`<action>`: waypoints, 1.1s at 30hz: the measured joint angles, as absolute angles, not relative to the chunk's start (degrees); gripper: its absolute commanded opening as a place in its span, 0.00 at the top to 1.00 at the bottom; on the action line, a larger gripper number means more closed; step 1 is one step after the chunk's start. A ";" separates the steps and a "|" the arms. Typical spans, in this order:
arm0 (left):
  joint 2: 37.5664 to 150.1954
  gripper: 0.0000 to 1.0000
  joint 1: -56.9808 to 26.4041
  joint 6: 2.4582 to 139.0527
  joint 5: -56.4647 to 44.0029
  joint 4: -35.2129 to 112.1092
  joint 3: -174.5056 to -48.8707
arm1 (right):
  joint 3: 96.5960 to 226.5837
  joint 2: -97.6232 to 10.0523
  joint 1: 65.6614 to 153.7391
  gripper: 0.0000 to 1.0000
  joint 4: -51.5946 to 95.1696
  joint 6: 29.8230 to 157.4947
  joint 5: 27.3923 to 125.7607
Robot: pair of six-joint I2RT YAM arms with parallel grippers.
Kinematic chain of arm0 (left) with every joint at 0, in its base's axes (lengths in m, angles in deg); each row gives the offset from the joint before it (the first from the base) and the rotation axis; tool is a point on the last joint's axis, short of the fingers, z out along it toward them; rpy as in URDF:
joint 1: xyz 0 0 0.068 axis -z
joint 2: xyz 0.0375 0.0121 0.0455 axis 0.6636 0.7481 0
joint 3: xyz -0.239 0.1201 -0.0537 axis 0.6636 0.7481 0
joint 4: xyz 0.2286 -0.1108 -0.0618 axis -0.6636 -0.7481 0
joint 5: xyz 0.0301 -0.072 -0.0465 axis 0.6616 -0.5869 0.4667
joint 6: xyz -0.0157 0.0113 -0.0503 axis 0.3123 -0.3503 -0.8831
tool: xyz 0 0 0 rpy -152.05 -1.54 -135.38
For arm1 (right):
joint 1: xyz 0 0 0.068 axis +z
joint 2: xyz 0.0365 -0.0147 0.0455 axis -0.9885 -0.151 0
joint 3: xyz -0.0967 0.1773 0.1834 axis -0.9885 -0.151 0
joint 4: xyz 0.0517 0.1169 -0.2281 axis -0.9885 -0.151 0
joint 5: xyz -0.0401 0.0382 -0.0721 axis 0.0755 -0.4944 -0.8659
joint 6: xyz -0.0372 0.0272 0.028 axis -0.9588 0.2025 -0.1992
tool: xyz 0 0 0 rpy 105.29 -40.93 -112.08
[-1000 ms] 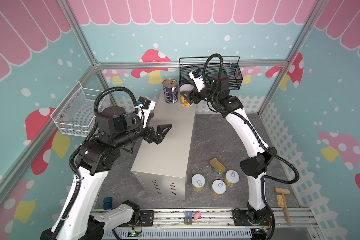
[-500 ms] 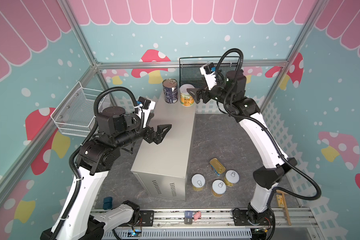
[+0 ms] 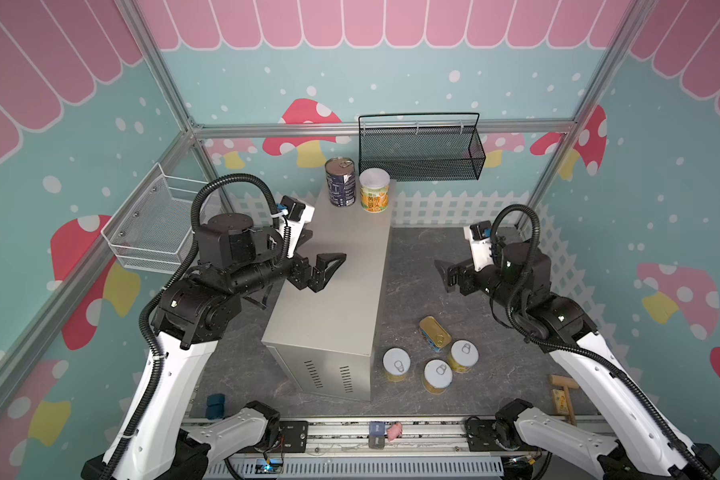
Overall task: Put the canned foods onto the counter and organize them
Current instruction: 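Lower the right gripper over the silver-lidded can on the floor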
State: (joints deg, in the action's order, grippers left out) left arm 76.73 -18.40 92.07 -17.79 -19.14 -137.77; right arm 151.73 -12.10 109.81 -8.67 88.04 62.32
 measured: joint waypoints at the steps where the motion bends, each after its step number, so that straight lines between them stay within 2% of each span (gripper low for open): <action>1: 77.10 0.01 -17.33 92.07 -17.88 -19.97 -138.32 | 149.24 -11.18 109.81 0.01 -9.87 89.22 61.88; 10: 83.20 0.01 3.52 92.20 -10.86 -26.79 -143.83 | 135.95 -3.80 109.81 0.01 -17.94 101.39 57.46; 18: 88.73 0.01 16.35 90.70 -4.30 -25.93 -144.00 | 129.81 -3.71 109.81 0.00 -24.73 116.30 51.37; 25: 90.72 0.01 21.05 88.92 -1.11 -21.74 -143.69 | 125.77 -3.86 109.81 0.01 -27.38 124.41 51.56; 33: 89.87 0.01 21.56 87.53 -0.32 -16.71 -139.85 | 118.77 -4.30 109.81 0.02 -25.54 128.82 54.58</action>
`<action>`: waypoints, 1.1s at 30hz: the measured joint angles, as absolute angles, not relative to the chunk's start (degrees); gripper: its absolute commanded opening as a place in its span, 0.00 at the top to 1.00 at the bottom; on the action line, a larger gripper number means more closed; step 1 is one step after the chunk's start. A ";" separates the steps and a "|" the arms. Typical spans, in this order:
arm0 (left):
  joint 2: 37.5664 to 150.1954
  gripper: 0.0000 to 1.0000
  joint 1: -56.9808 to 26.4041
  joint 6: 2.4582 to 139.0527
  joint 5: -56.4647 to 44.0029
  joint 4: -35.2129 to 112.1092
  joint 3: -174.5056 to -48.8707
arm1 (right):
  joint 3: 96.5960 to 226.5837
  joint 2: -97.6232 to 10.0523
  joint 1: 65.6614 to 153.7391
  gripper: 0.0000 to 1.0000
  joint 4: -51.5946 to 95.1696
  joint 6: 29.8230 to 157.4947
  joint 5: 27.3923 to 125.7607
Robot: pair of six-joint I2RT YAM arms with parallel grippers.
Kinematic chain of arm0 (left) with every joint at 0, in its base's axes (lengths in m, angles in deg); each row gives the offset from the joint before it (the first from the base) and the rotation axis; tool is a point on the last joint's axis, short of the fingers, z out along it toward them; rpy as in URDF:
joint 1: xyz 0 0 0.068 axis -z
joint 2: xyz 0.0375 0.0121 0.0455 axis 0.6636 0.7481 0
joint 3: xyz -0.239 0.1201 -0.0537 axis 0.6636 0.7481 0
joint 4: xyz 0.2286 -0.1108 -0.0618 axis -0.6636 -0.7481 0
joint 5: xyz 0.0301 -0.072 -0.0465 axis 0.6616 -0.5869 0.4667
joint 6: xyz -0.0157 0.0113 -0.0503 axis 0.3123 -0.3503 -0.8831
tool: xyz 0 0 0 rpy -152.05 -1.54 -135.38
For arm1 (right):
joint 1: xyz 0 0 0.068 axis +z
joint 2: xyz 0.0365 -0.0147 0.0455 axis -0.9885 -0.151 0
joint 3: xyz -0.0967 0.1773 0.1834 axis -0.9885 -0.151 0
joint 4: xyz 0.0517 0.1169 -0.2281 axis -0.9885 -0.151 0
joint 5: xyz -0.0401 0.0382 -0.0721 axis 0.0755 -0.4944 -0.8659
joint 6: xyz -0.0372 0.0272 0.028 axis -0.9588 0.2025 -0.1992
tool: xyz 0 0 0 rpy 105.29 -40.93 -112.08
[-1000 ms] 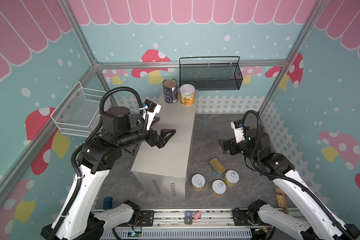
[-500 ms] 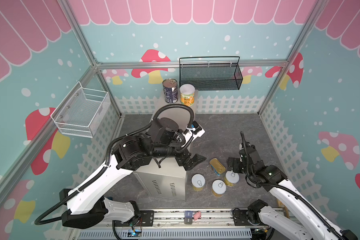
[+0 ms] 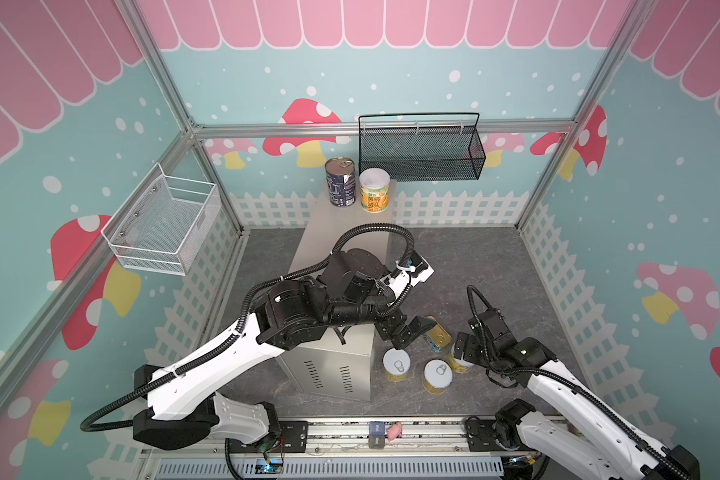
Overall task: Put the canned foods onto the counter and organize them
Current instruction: 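Lower the right gripper over the silver-lidded can on the floor, then grasp the silver-lidded can with the right gripper and lift it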
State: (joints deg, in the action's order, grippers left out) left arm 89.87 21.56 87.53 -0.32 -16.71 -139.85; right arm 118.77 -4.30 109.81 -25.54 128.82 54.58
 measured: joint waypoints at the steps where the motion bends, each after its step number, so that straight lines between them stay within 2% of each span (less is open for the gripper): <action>1: 89.84 0.01 21.56 87.55 -0.32 -16.47 -139.41 | 117.96 -4.23 109.81 0.02 -25.21 129.19 54.78; 16: 89.89 0.01 21.58 87.55 -2.84 -16.03 -138.91 | 114.03 -6.70 110.64 0.02 -15.64 129.34 58.51; 26: 89.89 0.01 21.58 87.55 -2.86 -16.01 -138.91 | 114.34 -5.59 114.09 0.03 -15.03 127.47 58.08; 33: 89.89 0.01 21.58 87.55 -2.86 -15.46 -138.89 | 114.73 -9.98 116.02 0.06 -14.50 126.61 58.43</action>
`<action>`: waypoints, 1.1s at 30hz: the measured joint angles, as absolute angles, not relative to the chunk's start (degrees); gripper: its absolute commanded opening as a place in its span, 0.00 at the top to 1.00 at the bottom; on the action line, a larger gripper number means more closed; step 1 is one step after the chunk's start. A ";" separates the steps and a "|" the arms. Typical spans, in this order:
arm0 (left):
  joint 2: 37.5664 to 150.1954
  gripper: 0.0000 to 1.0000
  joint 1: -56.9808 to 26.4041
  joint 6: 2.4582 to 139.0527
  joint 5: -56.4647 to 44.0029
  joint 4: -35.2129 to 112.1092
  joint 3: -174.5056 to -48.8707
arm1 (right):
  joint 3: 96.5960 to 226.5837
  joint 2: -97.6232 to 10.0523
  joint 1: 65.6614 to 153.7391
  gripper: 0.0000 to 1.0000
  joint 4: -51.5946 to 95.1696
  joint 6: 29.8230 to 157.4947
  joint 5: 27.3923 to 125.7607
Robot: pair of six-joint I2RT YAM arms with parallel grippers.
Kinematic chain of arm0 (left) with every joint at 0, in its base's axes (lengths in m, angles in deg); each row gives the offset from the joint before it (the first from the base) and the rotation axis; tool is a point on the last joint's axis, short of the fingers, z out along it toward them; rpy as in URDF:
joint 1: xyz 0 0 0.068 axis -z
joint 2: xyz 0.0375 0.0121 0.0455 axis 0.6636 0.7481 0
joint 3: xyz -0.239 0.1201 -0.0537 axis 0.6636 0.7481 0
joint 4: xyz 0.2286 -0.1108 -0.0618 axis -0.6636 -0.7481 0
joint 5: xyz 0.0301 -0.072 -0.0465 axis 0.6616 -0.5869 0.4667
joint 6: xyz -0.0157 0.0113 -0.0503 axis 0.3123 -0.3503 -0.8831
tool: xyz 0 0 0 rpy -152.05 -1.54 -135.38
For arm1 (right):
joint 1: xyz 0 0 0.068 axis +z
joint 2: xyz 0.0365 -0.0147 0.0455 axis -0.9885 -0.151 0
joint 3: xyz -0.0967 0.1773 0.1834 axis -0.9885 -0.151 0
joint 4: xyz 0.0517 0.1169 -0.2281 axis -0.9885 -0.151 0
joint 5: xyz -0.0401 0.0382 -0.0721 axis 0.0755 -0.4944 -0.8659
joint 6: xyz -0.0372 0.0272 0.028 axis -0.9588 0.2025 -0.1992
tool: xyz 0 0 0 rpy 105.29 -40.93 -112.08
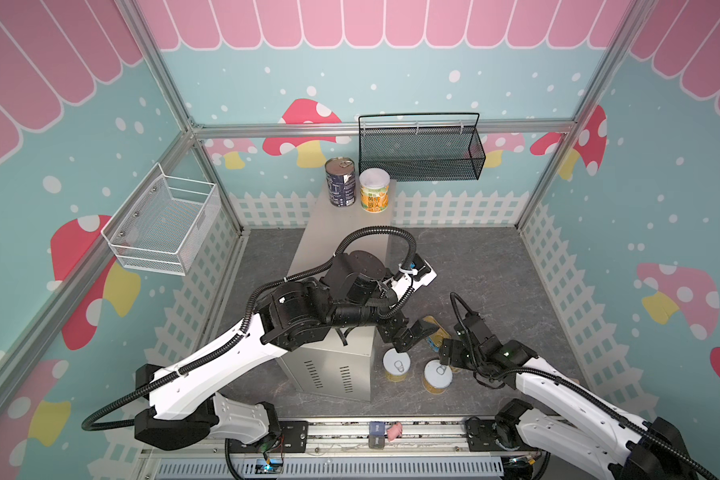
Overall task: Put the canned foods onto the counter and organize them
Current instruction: 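Grasp the silver-lidded can with the right gripper and lift it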
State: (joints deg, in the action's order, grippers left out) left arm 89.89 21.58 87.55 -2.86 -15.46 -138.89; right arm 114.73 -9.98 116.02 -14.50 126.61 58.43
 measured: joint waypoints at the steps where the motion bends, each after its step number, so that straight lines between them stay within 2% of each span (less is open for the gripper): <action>1: 89.89 0.01 21.58 87.55 -2.84 -15.22 -138.75 | 114.73 -10.14 116.30 0.08 -14.48 126.70 58.38; 5: 89.89 0.01 21.58 87.55 -2.66 -14.85 -138.03 | 114.73 -10.11 116.76 0.20 -14.29 127.36 57.64; 7: 89.89 0.01 21.58 87.55 -2.62 -14.74 -137.66 | 114.73 -10.11 116.95 0.22 -14.18 127.51 56.85; 14: 89.89 0.01 21.58 87.55 -2.42 -14.68 -137.42 | 114.93 -11.47 117.00 0.22 -13.00 127.49 54.75; 22: 89.71 0.01 21.58 87.55 -1.96 -14.33 -136.92 | 115.65 -14.70 117.00 0.13 -11.82 126.39 53.81; 33: 89.08 0.01 21.58 87.55 -1.68 -14.31 -136.70 | 115.67 -14.55 117.00 0.25 -12.84 125.17 53.16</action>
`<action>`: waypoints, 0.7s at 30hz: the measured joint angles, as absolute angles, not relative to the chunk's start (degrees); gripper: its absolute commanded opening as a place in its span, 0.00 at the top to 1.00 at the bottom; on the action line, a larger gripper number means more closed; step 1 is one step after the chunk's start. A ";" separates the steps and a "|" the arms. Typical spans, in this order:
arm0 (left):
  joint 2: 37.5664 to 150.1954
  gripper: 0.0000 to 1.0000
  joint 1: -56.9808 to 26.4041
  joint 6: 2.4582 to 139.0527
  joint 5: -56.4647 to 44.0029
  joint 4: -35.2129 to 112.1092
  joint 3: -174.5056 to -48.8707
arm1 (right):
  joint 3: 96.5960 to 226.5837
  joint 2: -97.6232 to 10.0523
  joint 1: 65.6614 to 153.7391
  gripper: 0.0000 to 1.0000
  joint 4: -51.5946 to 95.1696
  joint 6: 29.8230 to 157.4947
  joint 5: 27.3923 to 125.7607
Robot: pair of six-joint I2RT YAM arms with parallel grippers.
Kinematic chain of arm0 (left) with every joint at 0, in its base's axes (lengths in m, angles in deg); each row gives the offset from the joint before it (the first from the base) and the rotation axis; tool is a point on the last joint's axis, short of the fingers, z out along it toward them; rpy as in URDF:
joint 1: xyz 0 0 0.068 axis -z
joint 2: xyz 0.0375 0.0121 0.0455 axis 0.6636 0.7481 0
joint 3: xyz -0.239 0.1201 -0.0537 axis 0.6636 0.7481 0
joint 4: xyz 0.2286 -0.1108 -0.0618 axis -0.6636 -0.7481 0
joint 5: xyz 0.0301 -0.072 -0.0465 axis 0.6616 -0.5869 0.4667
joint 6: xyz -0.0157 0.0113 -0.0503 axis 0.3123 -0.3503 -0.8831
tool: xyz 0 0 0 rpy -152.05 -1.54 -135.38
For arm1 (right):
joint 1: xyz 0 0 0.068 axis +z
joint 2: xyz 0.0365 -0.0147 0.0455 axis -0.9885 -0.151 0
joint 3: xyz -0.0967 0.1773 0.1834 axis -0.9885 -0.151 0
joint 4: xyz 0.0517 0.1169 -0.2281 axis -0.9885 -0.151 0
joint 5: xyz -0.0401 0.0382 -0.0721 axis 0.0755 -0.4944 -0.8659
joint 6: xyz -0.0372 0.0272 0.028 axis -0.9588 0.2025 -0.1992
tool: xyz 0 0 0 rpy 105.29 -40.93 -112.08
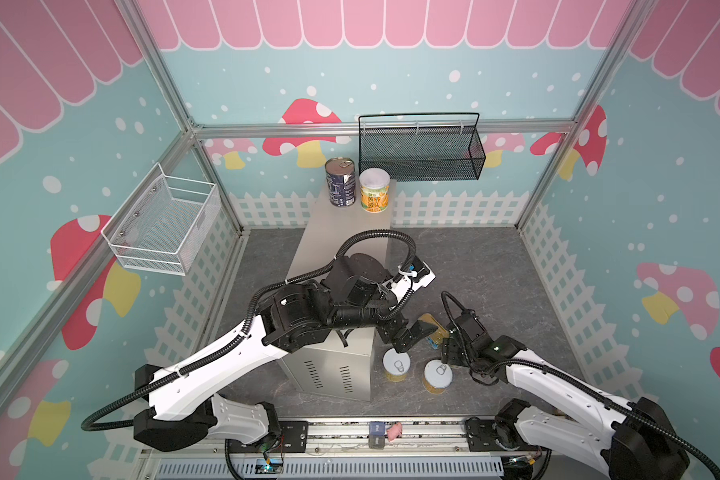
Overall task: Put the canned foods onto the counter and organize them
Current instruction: 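Grasp the silver-lidded can with the right gripper and lift it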
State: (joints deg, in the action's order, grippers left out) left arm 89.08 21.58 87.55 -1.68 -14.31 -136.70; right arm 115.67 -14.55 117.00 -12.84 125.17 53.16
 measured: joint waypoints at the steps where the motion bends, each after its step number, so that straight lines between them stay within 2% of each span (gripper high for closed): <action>1: 89.06 0.01 21.58 87.55 -1.57 -14.28 -136.70 | 115.67 -14.11 117.00 0.25 -13.15 125.10 53.05; 8: 88.75 0.00 21.58 87.55 -1.35 -14.31 -136.68 | 120.65 -12.82 117.00 0.27 -17.94 123.73 52.39; 15: 86.48 0.00 21.58 87.90 0.42 -15.27 -136.42 | 134.51 -12.80 117.00 0.26 -21.94 118.37 50.69; 21: 83.24 0.01 21.47 88.23 4.11 -18.41 -136.42 | 148.48 -16.04 117.00 0.25 -22.26 108.80 52.17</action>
State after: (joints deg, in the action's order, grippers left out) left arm 83.24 21.47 88.23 4.11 -18.41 -136.42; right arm 148.48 -16.04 117.00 -22.26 108.80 52.17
